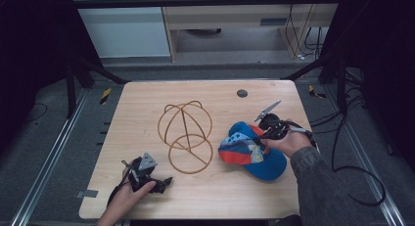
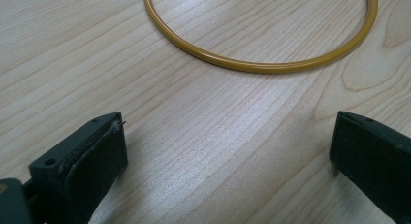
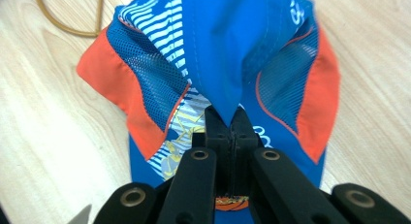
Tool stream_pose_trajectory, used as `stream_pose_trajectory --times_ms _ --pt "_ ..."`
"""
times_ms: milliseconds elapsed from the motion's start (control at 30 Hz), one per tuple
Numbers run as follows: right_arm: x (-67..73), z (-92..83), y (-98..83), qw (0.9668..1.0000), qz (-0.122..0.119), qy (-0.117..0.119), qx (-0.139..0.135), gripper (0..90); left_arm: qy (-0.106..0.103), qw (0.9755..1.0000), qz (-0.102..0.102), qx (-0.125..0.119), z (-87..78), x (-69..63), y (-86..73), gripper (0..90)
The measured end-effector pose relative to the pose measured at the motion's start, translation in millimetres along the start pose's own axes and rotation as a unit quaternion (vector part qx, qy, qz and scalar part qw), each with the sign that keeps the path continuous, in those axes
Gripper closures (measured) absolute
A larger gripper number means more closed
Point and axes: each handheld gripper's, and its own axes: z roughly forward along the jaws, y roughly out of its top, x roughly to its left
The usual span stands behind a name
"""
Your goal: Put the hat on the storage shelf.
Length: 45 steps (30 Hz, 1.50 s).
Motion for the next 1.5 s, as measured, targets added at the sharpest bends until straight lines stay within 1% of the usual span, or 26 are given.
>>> stream_pose_trajectory --times_ms 133,233,400,533,567,700,900,933,1067,1100,1200,1500 --pt "0.1 -15.1 2.5 0.9999 0.002 -0.002 -0.015 90.0 0.0 1.0 0.001 0.0 0.0 0.1 0.0 0.0" --pt "3.9 -29.8 6.0 0.9996 -0.007 -0.007 -0.025 90.0 0.0 1.0 0.0 0.0 0.0 0.0 0.0 0.0" --pt "8.6 -52.8 12.8 0.9991 -0.019 -0.016 -0.034 90.0 0.0 1.0 -0.002 -0.002 0.2 -0.2 0.0 0.0" --pt "11.9 -68.9 18.5 0.9984 -0.024 -0.022 -0.046 90.0 0.001 1.0 0.001 -0.002 0.1 0.1 0.1 0.0" --pt "13.7 -75.1 20.7 0.998 -0.027 -0.025 -0.051 89.9 0.001 1.0 0.0 -0.002 0.2 0.0 0.0 0.0" --pt "19.3 -88.5 25.8 0.9965 -0.035 -0.035 -0.067 90.0 0.0 1.0 0.0 -0.002 0.2 0.0 0.0 0.0" --pt "33.1 -114.0 33.6 0.9922 -0.059 -0.043 -0.101 89.9 0.001 1.0 0.0 -0.002 0.2 0.0 0.0 0.0" --pt "34.2 -116.2 33.9 0.9919 -0.059 -0.044 -0.103 90.0 0.001 1.0 0.0 -0.002 0.2 0.0 0.0 0.0" --pt "40.2 -132.9 37.7 0.989 -0.065 -0.053 -0.122 90.0 0.0 1.0 0.0 -0.001 0.1 0.0 0.1 0.0" --pt "41.0 -136.7 38.9 0.988 -0.067 -0.058 -0.127 90.0 0.0 1.0 0.0 -0.001 0.1 0.0 0.1 0.0" --pt "44.1 -147.1 42.3 0.9853 -0.071 -0.061 -0.143 90.0 0.001 1.0 0.0 -0.001 0.1 0.0 0.1 0.0" --pt "58.9 -174.1 56.4 0.9788 -0.09 -0.069 -0.17 90.0 0.0 1.0 0.0 0.0 0.0 0.0 0.2 0.0"
